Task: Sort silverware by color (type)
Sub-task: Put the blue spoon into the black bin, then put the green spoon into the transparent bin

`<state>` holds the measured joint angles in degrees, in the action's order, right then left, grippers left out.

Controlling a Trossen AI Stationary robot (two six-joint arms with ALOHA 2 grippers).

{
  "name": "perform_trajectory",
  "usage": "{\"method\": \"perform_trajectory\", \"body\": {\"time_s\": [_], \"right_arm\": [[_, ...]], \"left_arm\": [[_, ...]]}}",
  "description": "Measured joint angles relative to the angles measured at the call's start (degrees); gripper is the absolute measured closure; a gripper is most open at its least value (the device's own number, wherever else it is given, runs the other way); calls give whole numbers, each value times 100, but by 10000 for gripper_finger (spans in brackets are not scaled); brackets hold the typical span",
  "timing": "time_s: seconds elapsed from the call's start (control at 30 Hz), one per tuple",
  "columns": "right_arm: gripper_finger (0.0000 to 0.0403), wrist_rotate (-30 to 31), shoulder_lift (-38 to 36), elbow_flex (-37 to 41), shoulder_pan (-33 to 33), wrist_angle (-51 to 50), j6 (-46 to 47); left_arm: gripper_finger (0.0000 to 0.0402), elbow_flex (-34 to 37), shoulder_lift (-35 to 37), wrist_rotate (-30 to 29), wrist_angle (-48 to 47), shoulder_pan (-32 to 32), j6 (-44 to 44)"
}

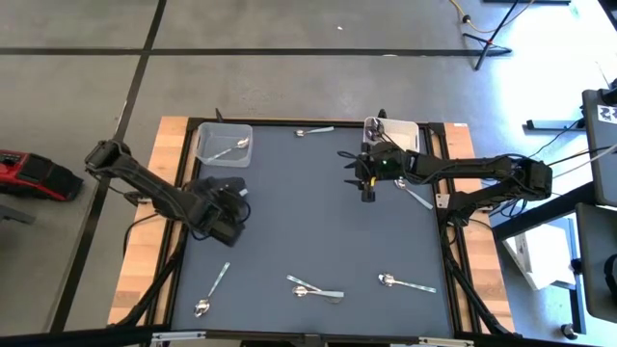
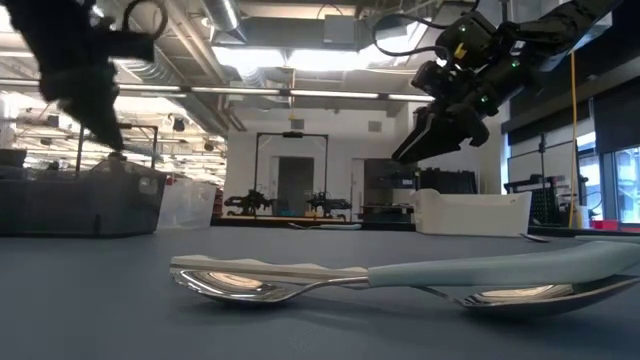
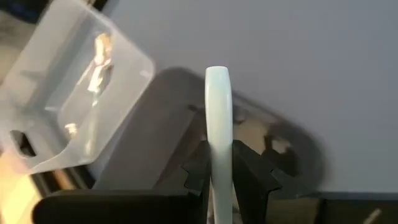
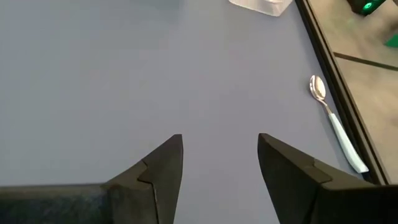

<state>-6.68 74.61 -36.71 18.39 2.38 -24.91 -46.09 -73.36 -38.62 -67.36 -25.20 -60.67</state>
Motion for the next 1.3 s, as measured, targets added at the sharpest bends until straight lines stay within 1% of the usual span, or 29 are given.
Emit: {"method": "perform_trajectory", "body": {"time_s": [0.13,0.27,0.37,0.5,0.6,0.7,0.8,0.87,0.93,1.0,1.07,1.17,1.23,1.3], "right_arm": [[205,-54,24,1,0,75,-2],[205,-162,26,0,0,102,-2],[205,-192,24,0,0,147,-2],[205,-195,25,0,0,139,-2],[205,-195,25,0,0,130,-3],[205,-195,26,0,0,121,-4],[205,-195,26,0,0,134,-4],[205,-195,26,0,0,134,-1],[205,-195,26,0,-1,134,2],[205,-201,26,0,-7,134,32],[205,-337,26,0,-7,117,98],[205,-731,26,0,-17,96,292],[205,-983,26,0,-128,2,354],[205,-1033,26,1,-345,-63,351]], "left_arm": [[354,417,0,-37,215,1,-65],[347,606,0,-73,315,3,-163],[330,638,0,-231,314,3,-384],[298,636,0,-251,359,3,-433],[281,516,0,-198,355,3,-420],[277,215,0,-153,370,-5,-278],[276,-124,0,-394,612,-89,85],[276,-276,0,-596,1044,-163,514],[276,-330,0,-778,1714,-241,1076],[276,-307,-4,-820,2493,-314,1798],[276,-251,-61,-812,3339,-370,2448],[276,-194,-253,-670,4447,-408,3102],[276,-194,-477,-530,5046,-410,3344],[276,-194,-778,-251,5564,-410,3457]]}}
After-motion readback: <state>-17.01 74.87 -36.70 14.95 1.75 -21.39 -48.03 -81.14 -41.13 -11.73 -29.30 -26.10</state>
